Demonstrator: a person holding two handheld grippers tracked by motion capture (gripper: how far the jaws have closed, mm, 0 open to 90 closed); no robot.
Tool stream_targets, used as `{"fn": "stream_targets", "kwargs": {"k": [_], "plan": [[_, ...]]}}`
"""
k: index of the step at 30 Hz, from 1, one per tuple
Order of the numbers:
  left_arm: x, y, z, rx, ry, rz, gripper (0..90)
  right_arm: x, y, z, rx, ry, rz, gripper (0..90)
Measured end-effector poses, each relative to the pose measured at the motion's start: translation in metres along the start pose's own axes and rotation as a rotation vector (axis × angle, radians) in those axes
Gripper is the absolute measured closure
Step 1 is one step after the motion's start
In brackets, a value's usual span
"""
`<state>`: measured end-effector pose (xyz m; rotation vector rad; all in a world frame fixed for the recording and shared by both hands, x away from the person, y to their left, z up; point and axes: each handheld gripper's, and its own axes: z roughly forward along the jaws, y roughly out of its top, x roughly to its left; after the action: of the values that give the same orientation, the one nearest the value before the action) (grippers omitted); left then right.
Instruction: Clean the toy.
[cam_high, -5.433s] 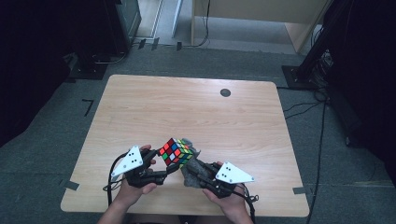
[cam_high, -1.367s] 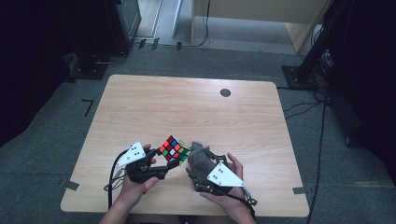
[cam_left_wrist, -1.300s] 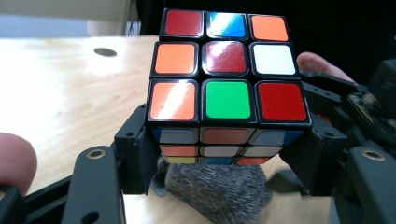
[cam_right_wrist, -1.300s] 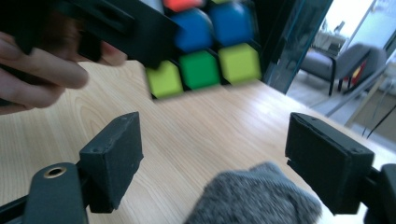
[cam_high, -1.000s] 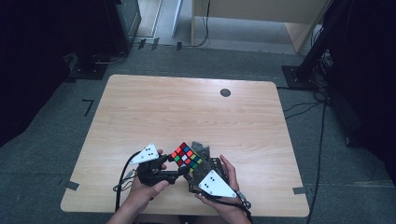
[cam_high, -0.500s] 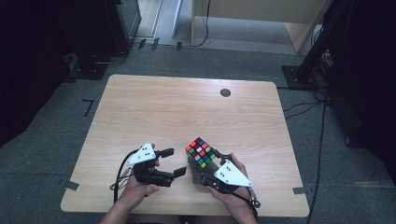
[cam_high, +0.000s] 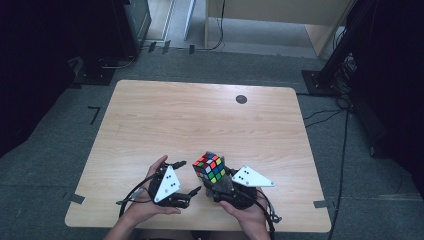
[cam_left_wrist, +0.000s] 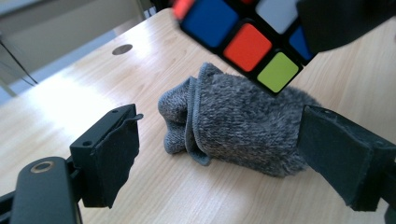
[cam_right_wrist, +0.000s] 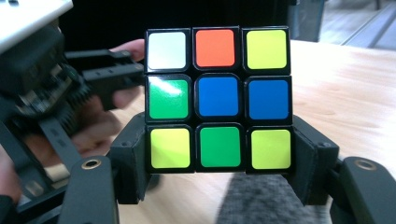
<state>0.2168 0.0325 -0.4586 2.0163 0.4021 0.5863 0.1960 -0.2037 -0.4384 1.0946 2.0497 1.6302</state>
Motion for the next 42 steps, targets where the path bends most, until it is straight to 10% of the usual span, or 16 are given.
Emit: {"fn": "stream_targets", "kwargs": {"k": [10, 24, 29, 33, 38, 42], "plan": [[-0.013, 0.001, -0.001, -0.050, 0.107, 0.123, 15.0, 0.006, -0.001, 0.007, 0.061, 0.016, 0.065, 34.4], [-0.022, -0.003, 0.003, -0.072, 0.123, 0.203, 31.5, 0.007, -0.005, 0.016, 0.132, 0.046, 0.140, 34.3], [-0.015, -0.002, 0.003, -0.025, 0.078, 0.146, 34.2, -0.006, -0.005, 0.018, 0.142, 0.114, 0.211, 31.5], [0.002, -0.008, -0.001, 0.003, 0.094, 0.061, 34.5, -0.026, -0.005, 0.006, 0.033, 0.148, 0.278, 28.0], [0.027, -0.015, -0.007, -0.004, 0.090, -0.112, 34.5, -0.037, -0.014, 0.008, 0.070, 0.015, 0.116, 33.4], [0.035, -0.017, -0.011, -0.012, 0.089, -0.160, 34.5, -0.033, -0.031, 0.029, 0.198, -0.122, -0.062, 41.1]]}}
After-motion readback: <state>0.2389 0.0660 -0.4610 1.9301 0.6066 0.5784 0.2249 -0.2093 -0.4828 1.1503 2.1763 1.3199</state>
